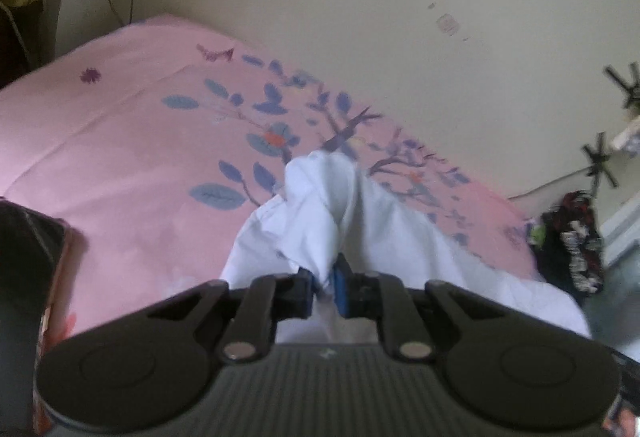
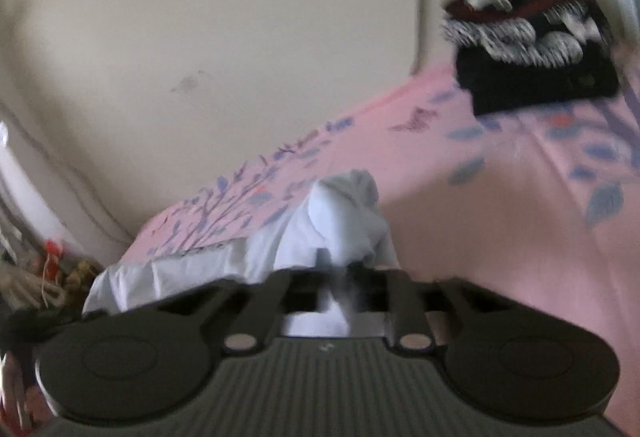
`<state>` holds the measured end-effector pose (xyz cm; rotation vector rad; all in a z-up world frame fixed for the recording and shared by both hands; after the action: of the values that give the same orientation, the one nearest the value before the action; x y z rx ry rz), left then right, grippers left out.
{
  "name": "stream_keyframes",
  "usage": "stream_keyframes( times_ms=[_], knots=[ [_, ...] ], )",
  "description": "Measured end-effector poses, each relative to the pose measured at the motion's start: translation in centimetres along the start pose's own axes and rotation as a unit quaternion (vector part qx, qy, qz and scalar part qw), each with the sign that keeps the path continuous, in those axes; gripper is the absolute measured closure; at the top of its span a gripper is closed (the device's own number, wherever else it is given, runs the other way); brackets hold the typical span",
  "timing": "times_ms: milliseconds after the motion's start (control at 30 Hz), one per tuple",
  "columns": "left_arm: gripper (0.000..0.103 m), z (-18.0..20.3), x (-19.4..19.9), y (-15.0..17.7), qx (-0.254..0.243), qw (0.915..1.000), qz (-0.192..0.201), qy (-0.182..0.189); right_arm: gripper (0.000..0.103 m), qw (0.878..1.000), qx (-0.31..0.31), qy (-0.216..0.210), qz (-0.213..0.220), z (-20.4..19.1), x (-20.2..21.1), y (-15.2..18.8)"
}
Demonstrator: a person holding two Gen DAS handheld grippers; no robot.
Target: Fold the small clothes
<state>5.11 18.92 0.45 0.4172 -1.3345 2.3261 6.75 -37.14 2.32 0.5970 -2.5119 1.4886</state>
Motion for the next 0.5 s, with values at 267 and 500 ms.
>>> stream_keyframes(
  times_ms=[267,500],
  knots=[
    [0.093,-3.7,1.9,1.2,0.003,0.9981,0.001,-0.062,0.096,0.999,-0.014,0.042,-0.005,3.9,0.6,3.3],
    [0.067,-2.8,1.3,2.3,-0.071,0.9926,-0.001,-0.099,0.042,0.993,0.055,0.086,0.060,4.1,3.7,0.6]
  ],
)
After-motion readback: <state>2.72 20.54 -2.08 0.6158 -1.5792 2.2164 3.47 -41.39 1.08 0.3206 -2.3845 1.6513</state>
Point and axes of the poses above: each gripper's, at about its wrist camera, not at the fingertips, and x roughly against the way its jaws point, z to its right, y to its underside, the point moved 8 cm from there along -x, roughly the way its jaws point, and after that the axes turned 14 degrees about z, right-handed, at the moved point
